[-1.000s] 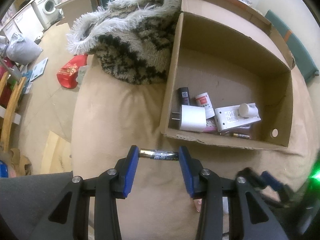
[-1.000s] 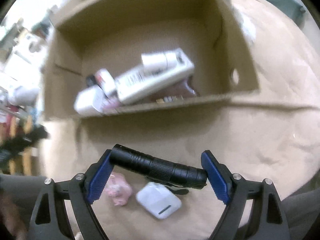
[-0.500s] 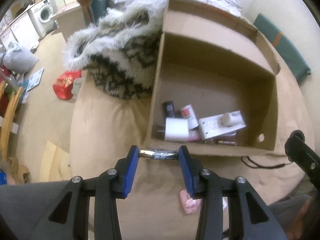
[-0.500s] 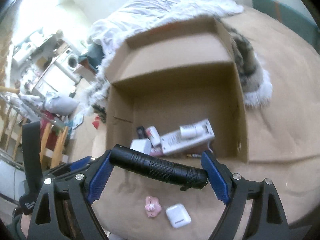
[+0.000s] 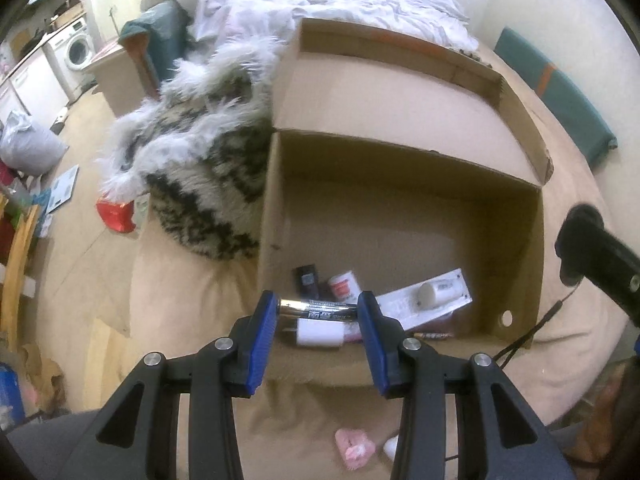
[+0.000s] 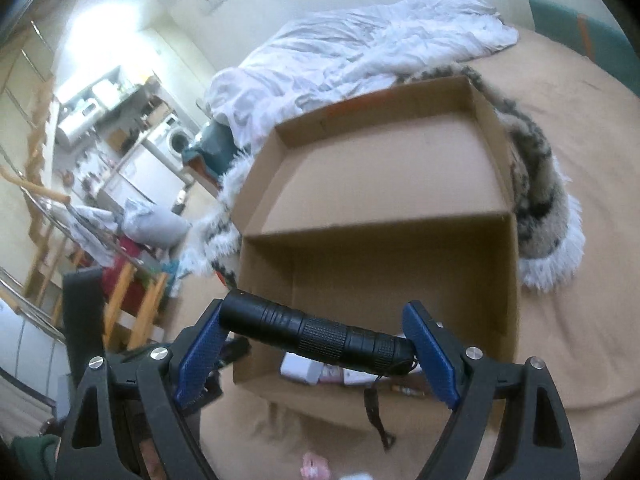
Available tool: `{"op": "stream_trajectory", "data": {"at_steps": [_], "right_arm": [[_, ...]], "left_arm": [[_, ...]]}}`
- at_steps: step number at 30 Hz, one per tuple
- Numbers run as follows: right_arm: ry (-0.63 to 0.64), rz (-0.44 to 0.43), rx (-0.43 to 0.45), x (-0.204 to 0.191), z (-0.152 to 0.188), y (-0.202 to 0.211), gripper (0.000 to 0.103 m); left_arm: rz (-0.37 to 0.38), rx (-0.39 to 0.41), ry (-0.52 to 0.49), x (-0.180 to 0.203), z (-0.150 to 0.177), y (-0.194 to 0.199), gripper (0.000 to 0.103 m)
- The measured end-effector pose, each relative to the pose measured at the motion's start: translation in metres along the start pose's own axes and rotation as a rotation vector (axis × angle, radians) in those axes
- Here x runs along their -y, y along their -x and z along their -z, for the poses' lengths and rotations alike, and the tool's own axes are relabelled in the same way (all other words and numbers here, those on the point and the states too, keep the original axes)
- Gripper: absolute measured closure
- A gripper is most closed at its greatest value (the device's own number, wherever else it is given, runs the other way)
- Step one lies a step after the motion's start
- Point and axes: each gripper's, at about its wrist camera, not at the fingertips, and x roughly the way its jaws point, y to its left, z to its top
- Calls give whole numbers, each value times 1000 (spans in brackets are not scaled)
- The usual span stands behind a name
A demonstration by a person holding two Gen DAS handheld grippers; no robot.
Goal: Organize rigid objects
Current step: 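Carry the flashlight and battery into the box with both tools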
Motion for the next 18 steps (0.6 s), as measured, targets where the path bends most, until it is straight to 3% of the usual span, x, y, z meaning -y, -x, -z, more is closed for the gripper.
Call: {"op": "stream_trajectory", "data": {"at_steps": [4,8,14,18], "right_arm": [[20,-1,64,10,-1,-7,10],[5,15,65,21,-3,-19,10],[14,-40,143,17,-12,-12,10],[3,40,60,25,-7,-30,10]], "left_arm": [[38,-12,-16,6,0,-20,65],[37,-15,-60,16,5,-38,65],[28,6,-87,29,-6,-45,65],[63,-12,-32,23,-11,-57,65]]}}
